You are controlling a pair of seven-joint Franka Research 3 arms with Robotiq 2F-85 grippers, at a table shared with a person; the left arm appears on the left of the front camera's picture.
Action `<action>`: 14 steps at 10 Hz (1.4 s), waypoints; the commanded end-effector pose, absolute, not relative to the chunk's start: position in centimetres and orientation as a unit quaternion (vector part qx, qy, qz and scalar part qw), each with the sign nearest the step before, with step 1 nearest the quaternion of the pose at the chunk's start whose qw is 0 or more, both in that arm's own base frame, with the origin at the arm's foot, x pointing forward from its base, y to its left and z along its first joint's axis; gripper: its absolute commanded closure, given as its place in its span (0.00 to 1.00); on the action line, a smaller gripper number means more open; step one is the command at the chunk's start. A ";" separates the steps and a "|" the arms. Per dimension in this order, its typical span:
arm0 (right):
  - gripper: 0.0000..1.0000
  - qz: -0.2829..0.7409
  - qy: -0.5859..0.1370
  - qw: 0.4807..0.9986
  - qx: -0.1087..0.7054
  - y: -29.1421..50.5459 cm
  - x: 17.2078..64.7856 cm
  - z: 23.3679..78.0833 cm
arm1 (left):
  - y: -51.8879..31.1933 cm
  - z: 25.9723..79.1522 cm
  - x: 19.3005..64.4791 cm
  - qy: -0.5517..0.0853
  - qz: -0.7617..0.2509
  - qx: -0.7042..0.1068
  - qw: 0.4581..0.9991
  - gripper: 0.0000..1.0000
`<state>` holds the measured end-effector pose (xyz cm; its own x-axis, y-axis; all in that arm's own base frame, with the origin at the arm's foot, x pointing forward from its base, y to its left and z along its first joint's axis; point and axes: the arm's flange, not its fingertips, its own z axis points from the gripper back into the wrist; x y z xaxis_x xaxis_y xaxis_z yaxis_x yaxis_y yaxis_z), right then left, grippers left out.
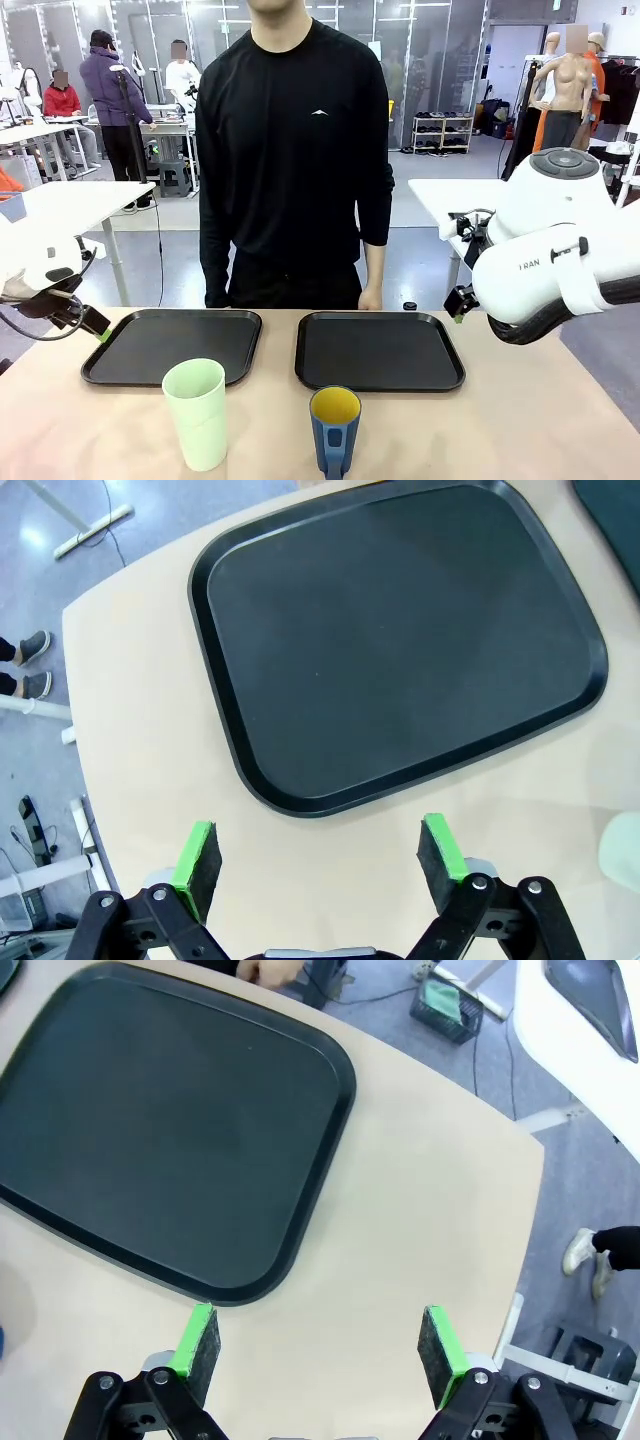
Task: Sort and store the cups by type.
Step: Pick up the Reusable plastic cup.
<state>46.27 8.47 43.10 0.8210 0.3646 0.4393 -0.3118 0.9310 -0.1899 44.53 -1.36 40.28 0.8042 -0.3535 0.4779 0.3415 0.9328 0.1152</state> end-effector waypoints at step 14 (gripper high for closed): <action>0.00 0.180 -0.238 0.952 -0.064 8.3 46.2 42.9 | -1.4 40.3 44.4 -0.254 -0.183 0.012 0.950 0.00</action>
<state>46.23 8.41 42.98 0.8220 0.3681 0.4345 -0.3146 0.9296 -0.1922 44.52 -1.52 40.28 0.8032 -0.3569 0.4770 0.3440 0.9316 0.1178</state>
